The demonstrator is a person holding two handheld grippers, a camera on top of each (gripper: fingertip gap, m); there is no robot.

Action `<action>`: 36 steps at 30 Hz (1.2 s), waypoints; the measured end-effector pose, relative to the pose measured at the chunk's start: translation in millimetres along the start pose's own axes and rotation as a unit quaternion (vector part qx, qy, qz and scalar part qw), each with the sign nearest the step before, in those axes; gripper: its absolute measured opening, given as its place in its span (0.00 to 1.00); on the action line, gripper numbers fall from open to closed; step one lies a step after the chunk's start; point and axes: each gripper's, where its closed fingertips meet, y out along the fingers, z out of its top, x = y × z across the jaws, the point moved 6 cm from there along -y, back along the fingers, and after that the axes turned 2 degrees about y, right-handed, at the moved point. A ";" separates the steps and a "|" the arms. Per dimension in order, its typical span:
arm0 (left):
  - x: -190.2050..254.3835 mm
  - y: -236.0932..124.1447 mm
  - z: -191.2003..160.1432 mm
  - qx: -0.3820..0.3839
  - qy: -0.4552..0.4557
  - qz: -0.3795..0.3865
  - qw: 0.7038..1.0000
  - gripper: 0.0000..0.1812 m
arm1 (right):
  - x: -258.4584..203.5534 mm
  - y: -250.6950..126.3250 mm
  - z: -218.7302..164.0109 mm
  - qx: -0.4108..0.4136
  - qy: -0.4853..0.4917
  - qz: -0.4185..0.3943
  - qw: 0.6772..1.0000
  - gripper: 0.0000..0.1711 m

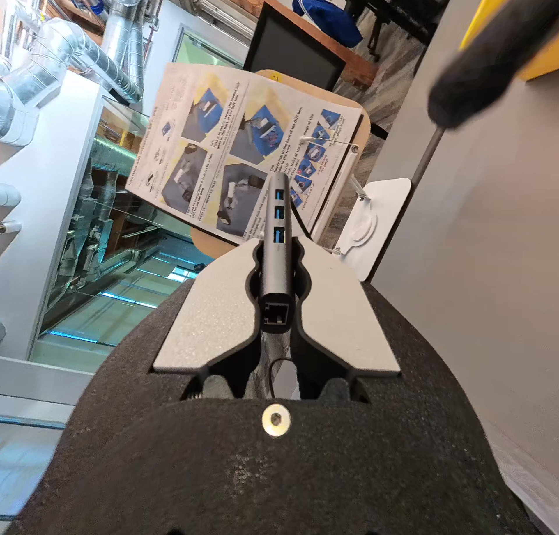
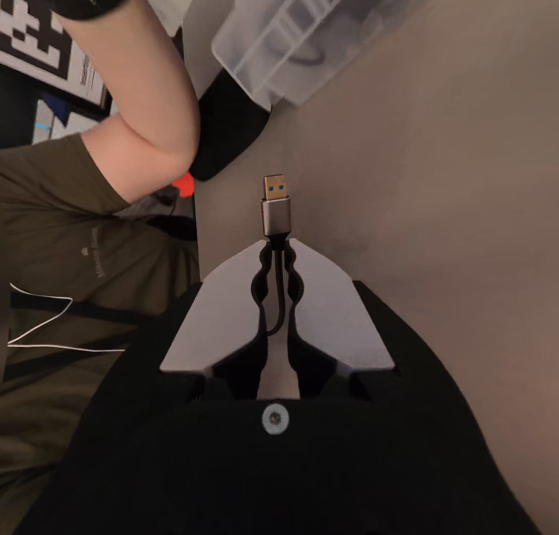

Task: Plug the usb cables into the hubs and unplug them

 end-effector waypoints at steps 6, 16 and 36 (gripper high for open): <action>0.8 -4.4 11.2 0.019 0.009 0.000 1.000 0.09 | 40.6 33.8 -10.6 -0.055 -0.012 -0.092 0.994 0.05; -3.3 -6.6 9.6 0.018 0.003 -0.001 1.000 0.09 | 38.9 25.7 7.1 0.003 -0.219 -0.278 0.935 0.11; -7.6 -9.0 9.3 0.015 0.000 0.005 1.000 0.09 | 40.4 46.1 0.7 -0.028 -0.240 -0.429 0.870 0.08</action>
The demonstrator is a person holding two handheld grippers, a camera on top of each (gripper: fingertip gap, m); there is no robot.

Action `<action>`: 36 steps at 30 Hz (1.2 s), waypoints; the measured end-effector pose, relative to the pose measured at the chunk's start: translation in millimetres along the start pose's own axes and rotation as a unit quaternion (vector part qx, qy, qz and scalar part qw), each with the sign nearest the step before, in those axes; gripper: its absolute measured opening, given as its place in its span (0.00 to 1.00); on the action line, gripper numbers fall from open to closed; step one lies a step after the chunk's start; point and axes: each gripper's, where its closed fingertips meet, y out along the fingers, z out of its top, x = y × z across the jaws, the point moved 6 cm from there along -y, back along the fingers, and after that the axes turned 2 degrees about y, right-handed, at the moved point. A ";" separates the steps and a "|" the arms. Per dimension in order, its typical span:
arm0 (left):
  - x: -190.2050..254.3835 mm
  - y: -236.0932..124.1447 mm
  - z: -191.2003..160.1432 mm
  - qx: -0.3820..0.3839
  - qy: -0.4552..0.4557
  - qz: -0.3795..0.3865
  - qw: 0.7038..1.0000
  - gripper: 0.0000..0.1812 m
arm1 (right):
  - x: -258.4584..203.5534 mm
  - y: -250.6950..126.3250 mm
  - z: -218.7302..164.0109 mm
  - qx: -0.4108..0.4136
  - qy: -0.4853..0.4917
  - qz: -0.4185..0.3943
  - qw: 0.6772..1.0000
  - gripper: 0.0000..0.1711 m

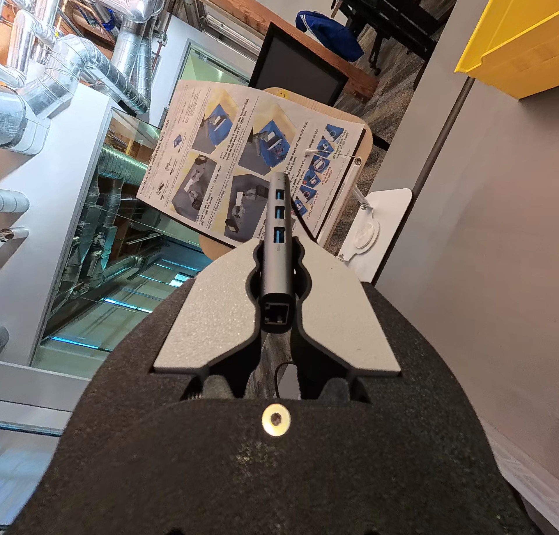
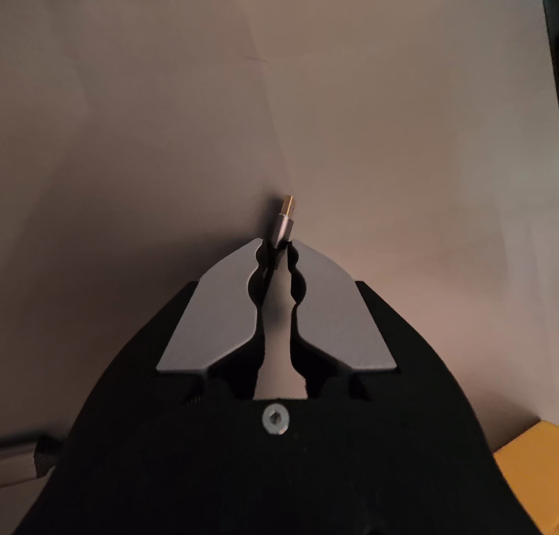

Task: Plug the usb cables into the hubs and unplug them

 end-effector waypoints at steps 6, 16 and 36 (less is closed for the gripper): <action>1.5 1.3 0.2 0.002 0.003 0.002 1.000 0.09 | 4.1 -3.1 -1.7 0.010 0.055 0.053 0.997 0.06; 12.5 5.0 12.2 0.079 0.025 0.043 0.996 0.09 | 55.1 -119.2 20.0 0.268 0.238 0.346 0.867 0.05; 88.1 16.5 57.7 0.159 0.153 0.038 0.975 0.09 | 70.9 -168.4 8.9 0.271 0.348 0.526 0.728 0.05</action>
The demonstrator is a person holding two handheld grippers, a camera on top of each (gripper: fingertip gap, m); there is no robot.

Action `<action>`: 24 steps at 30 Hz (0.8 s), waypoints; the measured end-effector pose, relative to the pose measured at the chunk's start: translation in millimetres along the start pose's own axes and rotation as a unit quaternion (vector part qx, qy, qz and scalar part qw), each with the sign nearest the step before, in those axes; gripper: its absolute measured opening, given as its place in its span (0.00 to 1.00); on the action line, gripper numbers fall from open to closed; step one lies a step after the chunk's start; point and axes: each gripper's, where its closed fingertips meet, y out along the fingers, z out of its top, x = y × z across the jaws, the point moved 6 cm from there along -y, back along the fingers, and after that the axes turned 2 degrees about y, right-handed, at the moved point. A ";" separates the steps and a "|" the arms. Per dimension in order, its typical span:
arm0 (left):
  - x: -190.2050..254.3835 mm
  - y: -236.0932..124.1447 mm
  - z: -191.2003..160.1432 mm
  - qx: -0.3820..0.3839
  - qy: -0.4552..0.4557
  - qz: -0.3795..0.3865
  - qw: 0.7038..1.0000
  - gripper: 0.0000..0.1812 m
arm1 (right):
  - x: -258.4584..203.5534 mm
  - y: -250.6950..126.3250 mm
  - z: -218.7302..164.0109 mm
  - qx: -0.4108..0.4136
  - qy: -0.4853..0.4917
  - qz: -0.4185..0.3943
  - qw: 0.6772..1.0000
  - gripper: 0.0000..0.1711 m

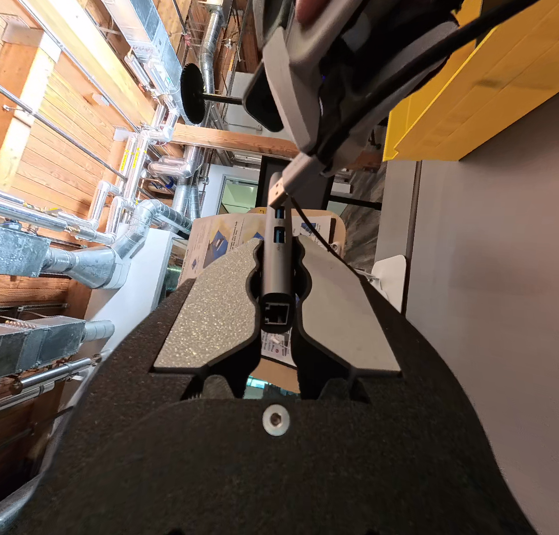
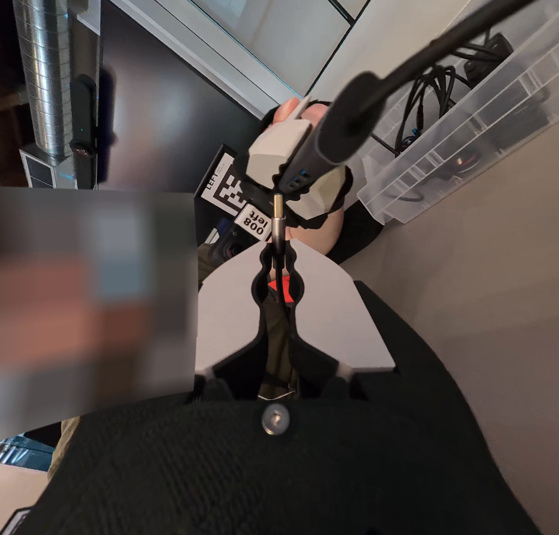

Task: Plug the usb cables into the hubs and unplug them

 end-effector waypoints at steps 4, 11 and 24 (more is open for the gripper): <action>5.1 0.1 2.1 0.002 0.031 0.000 1.000 0.09 | 8.2 -5.6 0.0 0.005 0.021 0.011 1.000 0.05; 13.2 0.0 4.9 0.010 0.067 -0.005 0.998 0.09 | 20.8 -8.8 -4.8 -0.010 0.050 0.030 0.998 0.05; 21.5 -9.5 6.2 0.048 0.167 -0.016 0.985 0.09 | 31.9 -3.2 -15.3 -0.034 0.095 0.063 0.993 0.05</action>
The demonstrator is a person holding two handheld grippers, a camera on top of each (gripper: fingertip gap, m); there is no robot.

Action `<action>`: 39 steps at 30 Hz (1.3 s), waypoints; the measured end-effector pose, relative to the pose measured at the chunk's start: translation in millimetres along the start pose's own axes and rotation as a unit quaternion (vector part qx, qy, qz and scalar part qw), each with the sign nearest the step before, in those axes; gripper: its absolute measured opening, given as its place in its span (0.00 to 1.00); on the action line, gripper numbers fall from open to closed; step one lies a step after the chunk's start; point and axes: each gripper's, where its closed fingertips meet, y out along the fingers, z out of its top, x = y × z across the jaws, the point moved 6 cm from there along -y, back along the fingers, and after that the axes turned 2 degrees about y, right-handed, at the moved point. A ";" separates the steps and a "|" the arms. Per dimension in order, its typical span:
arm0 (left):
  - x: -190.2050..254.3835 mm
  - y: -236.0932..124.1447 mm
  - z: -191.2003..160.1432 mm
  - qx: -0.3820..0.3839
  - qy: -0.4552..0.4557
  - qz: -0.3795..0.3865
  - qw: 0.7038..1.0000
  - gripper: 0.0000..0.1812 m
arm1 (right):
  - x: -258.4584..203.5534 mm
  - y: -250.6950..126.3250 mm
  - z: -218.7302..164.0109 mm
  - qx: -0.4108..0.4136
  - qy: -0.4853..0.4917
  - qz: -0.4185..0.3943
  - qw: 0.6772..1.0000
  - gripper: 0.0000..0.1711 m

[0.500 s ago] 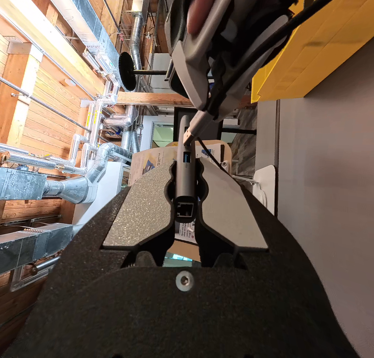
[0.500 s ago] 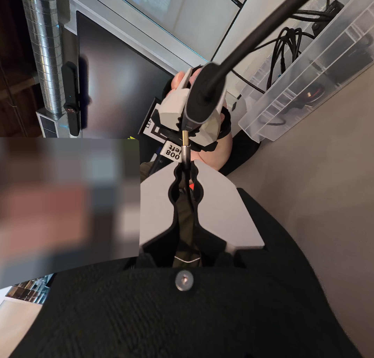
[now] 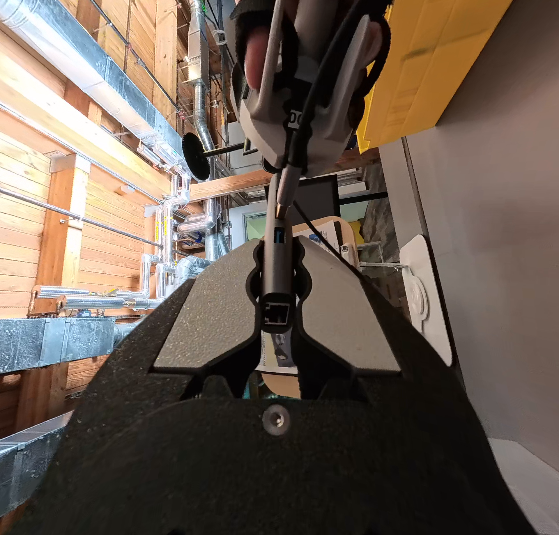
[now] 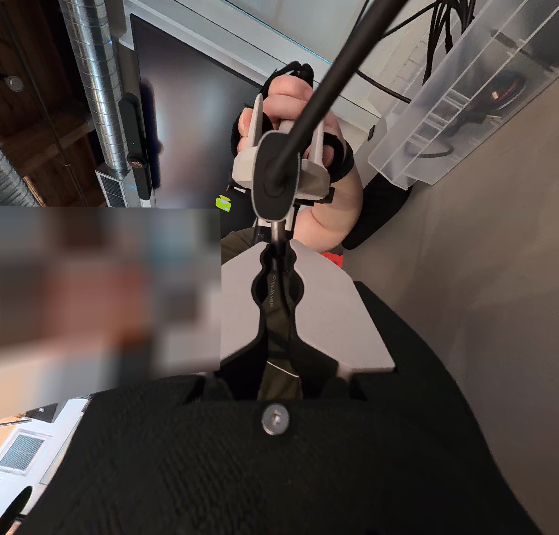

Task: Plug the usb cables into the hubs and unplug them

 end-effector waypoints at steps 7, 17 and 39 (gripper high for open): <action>0.3 -1.8 -0.9 0.013 0.012 -0.010 1.000 0.09 | -0.1 1.7 -0.9 0.001 0.005 -0.002 1.000 0.05; -1.0 1.1 -4.0 0.013 -0.051 -0.029 0.998 0.09 | -2.9 1.2 5.6 0.035 -0.029 -0.030 0.999 0.05; -36.5 -7.7 -43.1 -0.002 -0.301 -0.012 0.954 0.09 | -35.1 2.6 24.9 0.170 -0.503 -0.272 0.803 0.18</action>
